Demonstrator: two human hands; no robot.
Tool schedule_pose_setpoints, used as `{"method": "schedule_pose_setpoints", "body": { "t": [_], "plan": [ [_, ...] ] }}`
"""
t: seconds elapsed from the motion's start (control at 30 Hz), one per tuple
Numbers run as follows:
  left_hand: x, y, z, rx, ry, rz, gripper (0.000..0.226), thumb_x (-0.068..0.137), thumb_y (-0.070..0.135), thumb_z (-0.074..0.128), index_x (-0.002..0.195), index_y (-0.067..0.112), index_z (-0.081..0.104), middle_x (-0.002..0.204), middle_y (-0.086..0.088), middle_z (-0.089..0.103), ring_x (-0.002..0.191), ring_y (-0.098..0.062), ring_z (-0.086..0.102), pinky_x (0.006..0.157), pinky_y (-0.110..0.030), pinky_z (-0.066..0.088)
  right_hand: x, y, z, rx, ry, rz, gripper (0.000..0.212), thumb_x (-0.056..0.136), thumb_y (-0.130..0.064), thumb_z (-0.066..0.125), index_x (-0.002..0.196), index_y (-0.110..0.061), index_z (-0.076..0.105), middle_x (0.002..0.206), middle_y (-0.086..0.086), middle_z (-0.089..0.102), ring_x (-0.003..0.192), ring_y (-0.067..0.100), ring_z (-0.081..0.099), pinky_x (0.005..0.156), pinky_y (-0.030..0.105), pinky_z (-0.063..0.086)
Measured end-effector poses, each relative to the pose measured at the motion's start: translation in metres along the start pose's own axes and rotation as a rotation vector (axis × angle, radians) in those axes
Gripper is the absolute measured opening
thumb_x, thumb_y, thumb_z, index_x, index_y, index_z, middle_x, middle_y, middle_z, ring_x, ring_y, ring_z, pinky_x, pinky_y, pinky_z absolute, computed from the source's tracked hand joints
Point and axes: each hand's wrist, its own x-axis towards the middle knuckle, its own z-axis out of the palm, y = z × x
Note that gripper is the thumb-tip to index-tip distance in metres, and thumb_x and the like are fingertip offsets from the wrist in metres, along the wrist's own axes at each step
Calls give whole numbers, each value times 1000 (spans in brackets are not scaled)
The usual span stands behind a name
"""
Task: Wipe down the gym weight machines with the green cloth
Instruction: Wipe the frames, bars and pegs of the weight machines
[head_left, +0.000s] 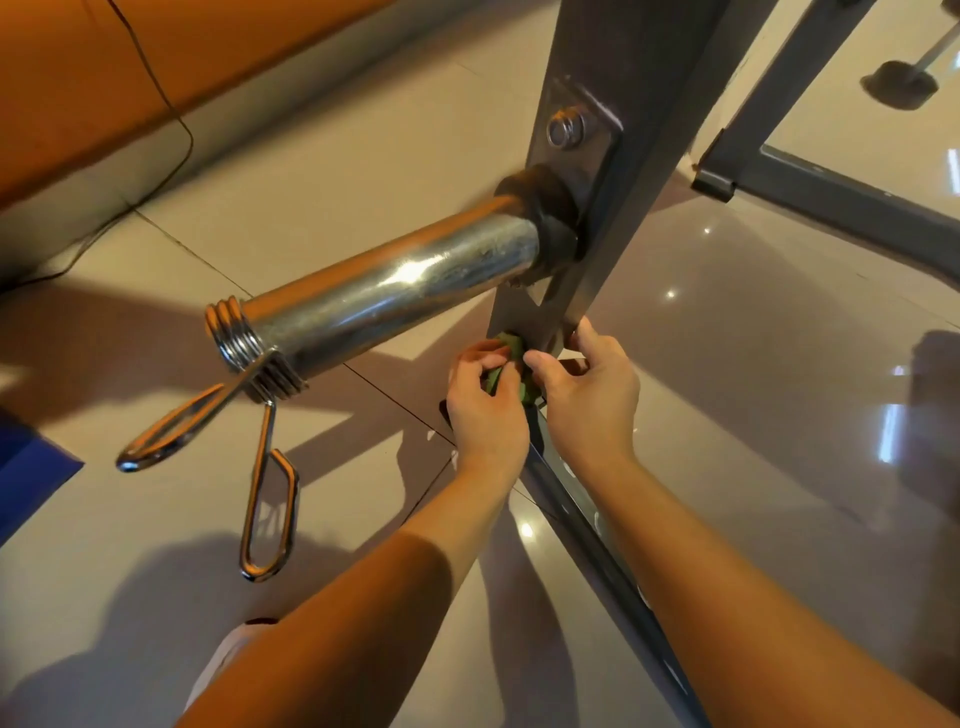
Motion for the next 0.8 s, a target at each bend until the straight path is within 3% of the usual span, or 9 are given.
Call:
{"method": "schedule_pose_setpoints", "body": {
  "t": [0.1,0.2,0.3,0.37,0.5,0.57,0.67,0.73,0.8],
  "plan": [
    [8,-18,3,62,14,-50,23,99,0,56,96,23,60,103,12,57,95,-2,59,91,-8,48,-1,-2,0,24,20,11,24,92,-28,74,113,-35,66,92,-9,60,84,4,59,71,16,53],
    [20,-37,4,110,4,-194,15,100,5,56,113,9,62,109,-4,65,103,-21,63,101,-34,52,-2,-5,1,44,25,45,22,94,-28,73,115,-31,67,94,-8,60,87,-3,56,65,1,43],
    [26,-47,8,128,13,-267,13,101,10,56,113,11,62,104,-1,65,102,-24,64,102,-44,53,-2,-4,1,38,8,59,21,94,-30,73,114,-30,67,95,-7,62,87,-3,58,64,1,43],
    [24,-36,10,25,40,-225,12,102,11,56,105,21,63,101,5,67,100,-14,65,102,-37,54,-2,-3,0,51,9,74,20,93,-31,74,112,-33,66,95,-8,63,85,3,60,66,6,48],
    [28,-14,9,-95,67,-48,38,98,0,54,93,36,61,100,15,69,97,2,66,84,-11,53,-1,-1,1,53,-4,51,24,92,-31,75,108,-42,60,94,-11,61,87,9,63,75,24,58],
    [32,-24,10,-120,42,-109,36,98,-3,52,96,32,62,103,10,70,100,-1,66,85,-14,52,-1,-2,0,48,-1,69,21,93,-32,74,111,-35,65,96,-10,62,87,9,63,76,23,59],
    [37,-40,11,-131,64,-288,22,102,1,45,103,14,63,100,-1,66,92,-7,63,96,-28,54,-1,-5,2,48,6,102,33,93,-33,73,125,-31,66,101,-9,63,91,8,62,80,22,60],
    [35,-51,8,-41,66,-376,15,101,8,43,96,9,57,88,-7,59,82,-15,58,81,-25,53,-1,-5,1,42,-18,108,47,93,-32,74,137,-34,59,112,-11,64,94,8,63,82,22,60],
    [28,-64,-3,159,-16,-393,13,100,13,50,89,14,57,83,-3,59,81,-17,57,64,-20,45,-4,0,-5,92,-51,161,69,93,-29,74,153,-36,40,129,-15,59,96,9,65,80,20,60]
  ]
}}
